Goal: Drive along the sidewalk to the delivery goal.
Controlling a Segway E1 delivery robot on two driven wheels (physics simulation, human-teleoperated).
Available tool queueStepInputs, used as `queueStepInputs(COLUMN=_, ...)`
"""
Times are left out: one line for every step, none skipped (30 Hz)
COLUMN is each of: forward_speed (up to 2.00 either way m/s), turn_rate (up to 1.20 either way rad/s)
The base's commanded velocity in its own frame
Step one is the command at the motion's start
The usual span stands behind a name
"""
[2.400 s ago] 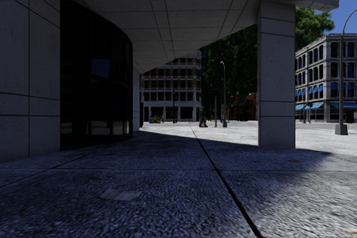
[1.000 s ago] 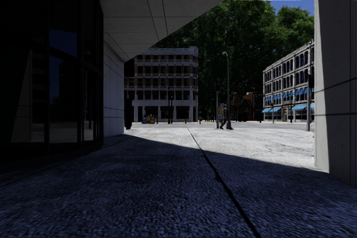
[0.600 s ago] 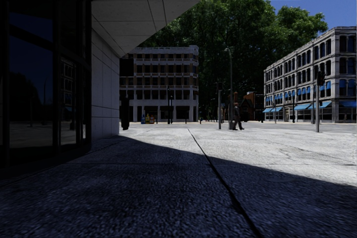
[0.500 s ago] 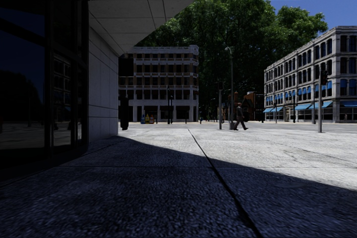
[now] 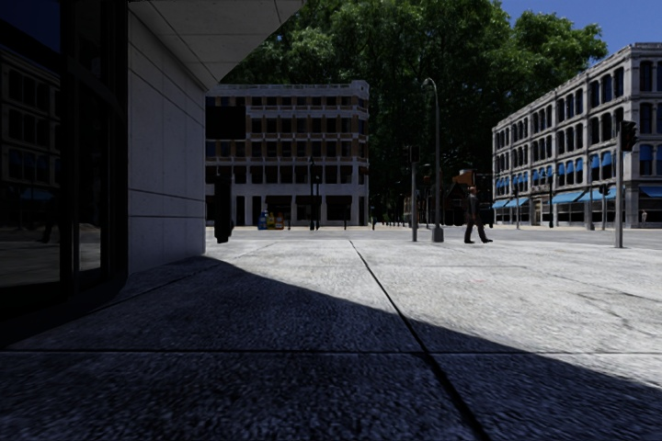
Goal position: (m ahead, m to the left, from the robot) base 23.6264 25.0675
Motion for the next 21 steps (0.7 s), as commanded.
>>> queueStepInputs(forward_speed=2.00, turn_rate=0.00)
queueStepInputs(forward_speed=2.00, turn_rate=0.00)
queueStepInputs(forward_speed=2.00, turn_rate=0.00)
queueStepInputs(forward_speed=2.00, turn_rate=0.00)
queueStepInputs(forward_speed=2.00, turn_rate=0.00)
queueStepInputs(forward_speed=2.00, turn_rate=0.00)
queueStepInputs(forward_speed=2.00, turn_rate=0.00)
queueStepInputs(forward_speed=2.00, turn_rate=0.00)
queueStepInputs(forward_speed=2.00, turn_rate=0.00)
queueStepInputs(forward_speed=2.00, turn_rate=0.00)
queueStepInputs(forward_speed=2.00, turn_rate=0.00)
queueStepInputs(forward_speed=2.00, turn_rate=0.00)
queueStepInputs(forward_speed=2.00, turn_rate=0.00)
queueStepInputs(forward_speed=2.00, turn_rate=0.00)
queueStepInputs(forward_speed=2.00, turn_rate=0.00)
queueStepInputs(forward_speed=2.00, turn_rate=0.00)
queueStepInputs(forward_speed=2.00, turn_rate=0.00)
queueStepInputs(forward_speed=2.00, turn_rate=0.00)
queueStepInputs(forward_speed=2.00, turn_rate=0.00)
queueStepInputs(forward_speed=2.00, turn_rate=0.00)
queueStepInputs(forward_speed=2.00, turn_rate=0.00)
